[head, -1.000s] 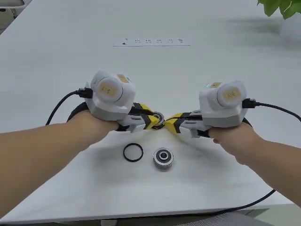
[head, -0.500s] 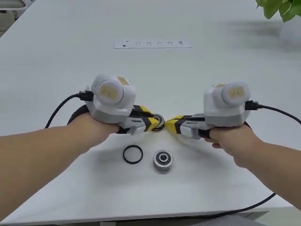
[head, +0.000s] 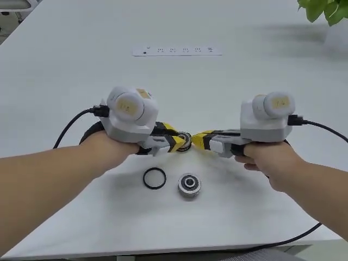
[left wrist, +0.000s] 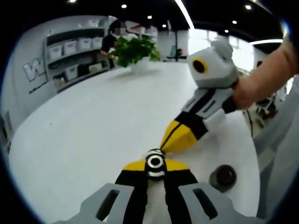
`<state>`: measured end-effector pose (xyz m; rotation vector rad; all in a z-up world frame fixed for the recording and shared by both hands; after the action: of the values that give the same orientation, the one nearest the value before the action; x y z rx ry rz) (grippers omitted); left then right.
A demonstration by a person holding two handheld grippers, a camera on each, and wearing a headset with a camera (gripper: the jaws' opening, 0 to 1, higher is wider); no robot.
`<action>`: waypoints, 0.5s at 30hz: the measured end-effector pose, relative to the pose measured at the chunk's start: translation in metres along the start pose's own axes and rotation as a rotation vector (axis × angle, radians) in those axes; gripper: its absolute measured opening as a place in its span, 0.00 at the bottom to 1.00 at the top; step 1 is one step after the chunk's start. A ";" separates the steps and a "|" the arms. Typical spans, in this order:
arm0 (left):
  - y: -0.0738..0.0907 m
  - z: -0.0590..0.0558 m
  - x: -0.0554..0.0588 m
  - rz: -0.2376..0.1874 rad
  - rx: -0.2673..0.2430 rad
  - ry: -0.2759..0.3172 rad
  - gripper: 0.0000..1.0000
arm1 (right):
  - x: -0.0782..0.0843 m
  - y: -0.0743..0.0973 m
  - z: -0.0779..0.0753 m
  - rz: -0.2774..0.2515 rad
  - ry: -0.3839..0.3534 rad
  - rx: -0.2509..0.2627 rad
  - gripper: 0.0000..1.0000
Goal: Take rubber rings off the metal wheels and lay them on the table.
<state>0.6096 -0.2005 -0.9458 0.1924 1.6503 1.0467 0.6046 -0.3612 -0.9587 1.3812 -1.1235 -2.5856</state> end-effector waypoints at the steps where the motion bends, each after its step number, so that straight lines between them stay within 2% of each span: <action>1: 0.000 0.000 0.000 0.000 0.000 0.001 0.12 | 0.000 0.000 0.000 -0.001 -0.002 -0.001 0.00; 15: 0.000 0.000 0.000 -0.001 -0.009 0.004 0.12 | -0.004 -0.004 0.006 0.004 0.016 -0.029 0.00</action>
<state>0.6095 -0.2009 -0.9458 0.1837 1.6489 1.0542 0.6037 -0.3534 -0.9561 1.3897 -1.0813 -2.5733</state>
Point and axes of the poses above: the centre of the closed fingertips' face, and the gripper's own axes: y roughly backward along the fingers, z roughly to its left, x roughly out of its underside, the point moved 10 cm from there along y, roughly backward along the fingers, and after that the axes turned 11 degrees about z, right-handed, at the moved point
